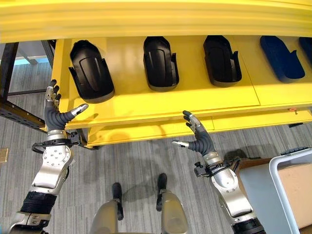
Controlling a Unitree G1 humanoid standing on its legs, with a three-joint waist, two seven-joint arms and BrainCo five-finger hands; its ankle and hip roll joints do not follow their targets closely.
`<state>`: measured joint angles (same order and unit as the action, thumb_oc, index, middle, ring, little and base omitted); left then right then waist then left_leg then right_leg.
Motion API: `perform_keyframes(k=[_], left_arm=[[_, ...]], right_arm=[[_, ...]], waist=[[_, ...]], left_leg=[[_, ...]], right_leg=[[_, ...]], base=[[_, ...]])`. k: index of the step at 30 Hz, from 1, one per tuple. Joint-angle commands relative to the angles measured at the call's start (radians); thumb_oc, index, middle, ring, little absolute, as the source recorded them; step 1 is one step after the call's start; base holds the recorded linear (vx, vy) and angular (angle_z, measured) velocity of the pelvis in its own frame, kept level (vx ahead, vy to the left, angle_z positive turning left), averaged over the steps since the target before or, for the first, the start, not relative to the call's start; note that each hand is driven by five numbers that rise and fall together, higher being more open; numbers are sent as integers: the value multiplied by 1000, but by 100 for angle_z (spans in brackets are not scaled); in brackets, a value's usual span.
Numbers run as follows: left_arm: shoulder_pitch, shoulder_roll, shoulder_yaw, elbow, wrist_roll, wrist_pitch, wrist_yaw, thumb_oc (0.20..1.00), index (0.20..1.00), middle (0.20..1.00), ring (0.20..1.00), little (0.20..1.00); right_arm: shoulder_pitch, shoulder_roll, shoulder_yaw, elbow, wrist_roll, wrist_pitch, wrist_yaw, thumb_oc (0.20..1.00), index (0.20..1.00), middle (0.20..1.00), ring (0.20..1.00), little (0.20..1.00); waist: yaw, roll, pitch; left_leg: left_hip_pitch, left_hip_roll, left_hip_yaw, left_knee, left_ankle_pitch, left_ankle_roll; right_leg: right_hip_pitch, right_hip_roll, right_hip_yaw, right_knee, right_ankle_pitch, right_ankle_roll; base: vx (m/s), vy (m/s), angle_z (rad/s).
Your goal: Move parts from the plastic box to the shelf.
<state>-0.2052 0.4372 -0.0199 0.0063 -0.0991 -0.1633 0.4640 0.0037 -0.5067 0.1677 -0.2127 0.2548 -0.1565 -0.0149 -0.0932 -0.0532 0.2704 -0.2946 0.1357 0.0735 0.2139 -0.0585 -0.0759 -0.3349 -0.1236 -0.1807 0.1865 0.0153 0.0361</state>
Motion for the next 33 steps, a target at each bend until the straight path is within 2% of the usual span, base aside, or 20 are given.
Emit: perform_keyframes(k=[1, 10, 33], left_arm=[[0, 12, 8, -35, -32, -68, -5, 1000, 1000, 1000, 1000, 1000], [57, 5, 4, -50, -66, -66, -20, 1000, 1000, 1000, 1000, 1000], [39, 11, -89, -43, -108, -46, -8, 1000, 1000, 1000, 1000, 1000]], right_arm=[[-29, 28, 3, -81, 82, -65, -6, 1000, 1000, 1000, 1000, 1000], [-110, 49, 79, -112, 189, -57, 12, 1000, 1000, 1000, 1000, 1000], [-470, 125, 194, 3, 197, -54, -178, 1000, 1000, 1000, 1000, 1000]], waist=[[4, -15, -35], [23, -16, -33], [63, -12, -12]], left_leg=[[15, 17, -22, 58, -74, 3], [10, 11, -27, 61, -73, 5], [-28, -2, -44, 78, -68, 15]], right_leg=[[61, -70, 12, 9, -51, 113], [66, -72, 9, 8, -53, 110], [46, -80, 2, 17, -49, 99]], base=[[32, 14, 0], [1, 2, 1], [-1, 0, 3]])
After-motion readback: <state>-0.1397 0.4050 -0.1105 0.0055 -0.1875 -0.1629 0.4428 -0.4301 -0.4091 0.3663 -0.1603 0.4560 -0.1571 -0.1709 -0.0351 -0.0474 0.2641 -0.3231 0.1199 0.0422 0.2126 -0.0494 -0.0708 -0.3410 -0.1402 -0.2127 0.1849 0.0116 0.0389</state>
